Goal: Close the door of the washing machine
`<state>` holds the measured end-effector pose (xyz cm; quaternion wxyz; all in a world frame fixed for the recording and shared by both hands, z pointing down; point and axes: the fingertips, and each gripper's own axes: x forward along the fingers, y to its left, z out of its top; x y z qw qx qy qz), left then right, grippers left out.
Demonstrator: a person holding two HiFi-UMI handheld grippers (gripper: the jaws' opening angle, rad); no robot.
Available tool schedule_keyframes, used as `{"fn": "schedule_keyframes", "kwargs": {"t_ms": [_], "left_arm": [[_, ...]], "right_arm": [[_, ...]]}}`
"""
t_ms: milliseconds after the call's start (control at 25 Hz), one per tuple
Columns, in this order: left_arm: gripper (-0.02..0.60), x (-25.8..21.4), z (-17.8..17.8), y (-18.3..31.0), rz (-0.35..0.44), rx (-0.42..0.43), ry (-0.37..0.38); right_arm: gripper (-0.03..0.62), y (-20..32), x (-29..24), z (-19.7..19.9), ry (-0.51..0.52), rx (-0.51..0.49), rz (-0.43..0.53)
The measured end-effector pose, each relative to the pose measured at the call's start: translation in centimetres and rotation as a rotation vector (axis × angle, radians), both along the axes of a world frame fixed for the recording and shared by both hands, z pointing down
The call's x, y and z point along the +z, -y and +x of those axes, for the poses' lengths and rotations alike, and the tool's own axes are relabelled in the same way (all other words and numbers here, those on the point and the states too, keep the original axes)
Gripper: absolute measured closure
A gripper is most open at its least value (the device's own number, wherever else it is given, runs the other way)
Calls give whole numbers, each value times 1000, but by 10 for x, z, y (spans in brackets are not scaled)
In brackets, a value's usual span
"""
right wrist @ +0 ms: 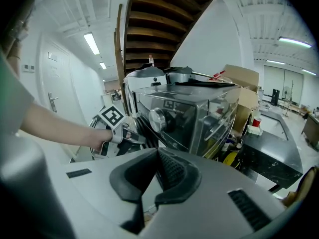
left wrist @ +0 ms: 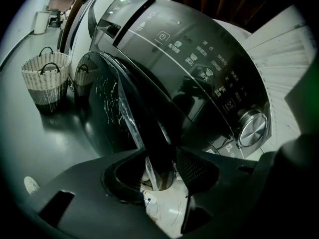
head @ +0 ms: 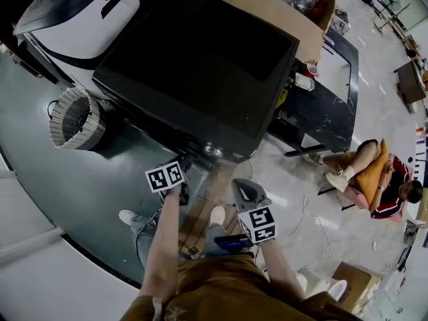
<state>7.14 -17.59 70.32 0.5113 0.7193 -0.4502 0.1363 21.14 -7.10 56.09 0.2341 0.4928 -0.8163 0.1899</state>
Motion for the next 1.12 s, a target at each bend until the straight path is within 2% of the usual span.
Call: {"fn": "schedule_keyframes", "kwargs": {"t_ms": [240,480,1000,1120], "left_arm": [[374,-1,2,4,-54,-8,-7],[373,2,3,4,-61,-26,1],[371,-2,0,-1,21,-80,48],[373,-3,2,-3,32,-71,57]], "right_arm": [[582,1,0,8,-17,13,-3],[582,-6,1,10,-26,17,1],[582,-31,-10,13,-16,34,25],[582,-36,-11,18,-19,44,30]]}}
